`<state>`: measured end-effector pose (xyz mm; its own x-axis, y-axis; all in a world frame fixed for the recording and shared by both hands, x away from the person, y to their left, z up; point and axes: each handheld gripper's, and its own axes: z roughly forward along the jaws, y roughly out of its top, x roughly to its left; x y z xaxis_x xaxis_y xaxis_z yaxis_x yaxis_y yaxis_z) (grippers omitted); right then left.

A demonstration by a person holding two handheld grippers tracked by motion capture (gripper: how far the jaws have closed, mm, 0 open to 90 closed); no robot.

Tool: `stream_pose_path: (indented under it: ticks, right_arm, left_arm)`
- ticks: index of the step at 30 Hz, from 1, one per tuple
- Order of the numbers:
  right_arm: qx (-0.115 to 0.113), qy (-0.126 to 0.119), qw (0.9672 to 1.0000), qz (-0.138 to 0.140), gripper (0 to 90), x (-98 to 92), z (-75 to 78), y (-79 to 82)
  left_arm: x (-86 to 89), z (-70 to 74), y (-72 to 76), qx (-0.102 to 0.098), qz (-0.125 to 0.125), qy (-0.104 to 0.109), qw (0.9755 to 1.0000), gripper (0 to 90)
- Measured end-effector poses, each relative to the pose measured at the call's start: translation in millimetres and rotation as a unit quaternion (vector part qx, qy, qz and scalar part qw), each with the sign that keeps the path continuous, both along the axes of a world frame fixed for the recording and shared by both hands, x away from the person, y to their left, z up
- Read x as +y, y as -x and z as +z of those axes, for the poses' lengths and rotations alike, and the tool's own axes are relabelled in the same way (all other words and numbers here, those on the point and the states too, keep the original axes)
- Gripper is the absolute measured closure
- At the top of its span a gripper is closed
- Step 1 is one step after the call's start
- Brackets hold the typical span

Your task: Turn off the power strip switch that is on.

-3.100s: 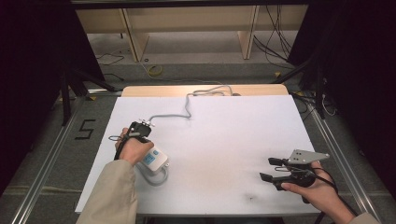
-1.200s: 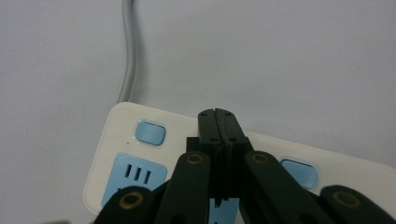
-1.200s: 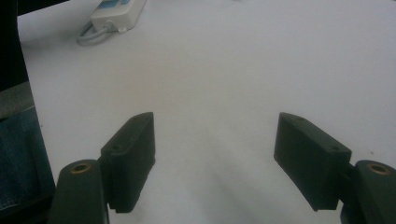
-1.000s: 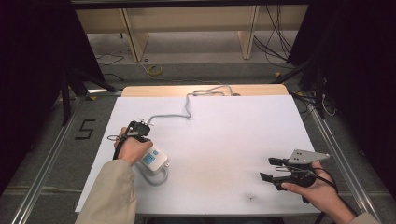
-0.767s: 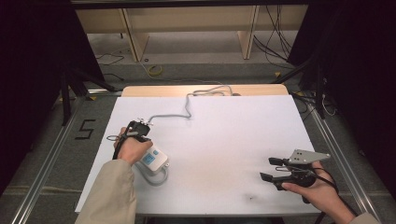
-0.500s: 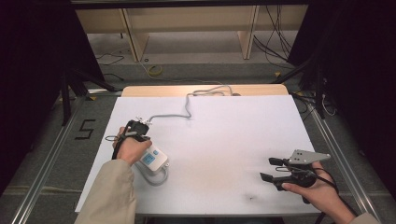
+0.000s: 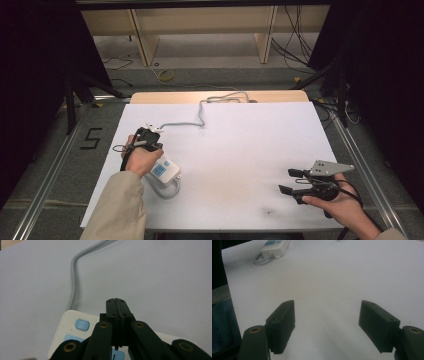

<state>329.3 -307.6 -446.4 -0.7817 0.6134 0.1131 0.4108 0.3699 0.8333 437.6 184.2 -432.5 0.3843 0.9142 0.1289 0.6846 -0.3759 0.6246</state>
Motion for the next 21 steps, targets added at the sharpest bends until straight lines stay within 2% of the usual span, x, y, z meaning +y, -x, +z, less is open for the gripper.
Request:
stream_pose_path:
  ticks: [14, 17, 21]
  right_arm:
    - [-0.001, 0.001, 1.0, 0.0, 29.5, -0.1, 0.0, -0.1]
    - [0.001, -0.001, 1.0, -0.001, 29.4, -0.1, 0.1, -0.2]
    - [0.002, -0.001, 1.0, -0.002, 29.4, -0.4, -0.2, -1.1]
  left_arm:
    - [-2.6, 4.2, 3.0, -0.014, -0.008, 0.022, 0.9996, 89.6]
    - [-3.1, 5.4, 4.0, -0.017, -0.011, 0.031, 0.9993, 85.9]
    - [-2.7, 7.5, 4.9, -0.025, -0.014, 0.03, 0.9991, 86.5]
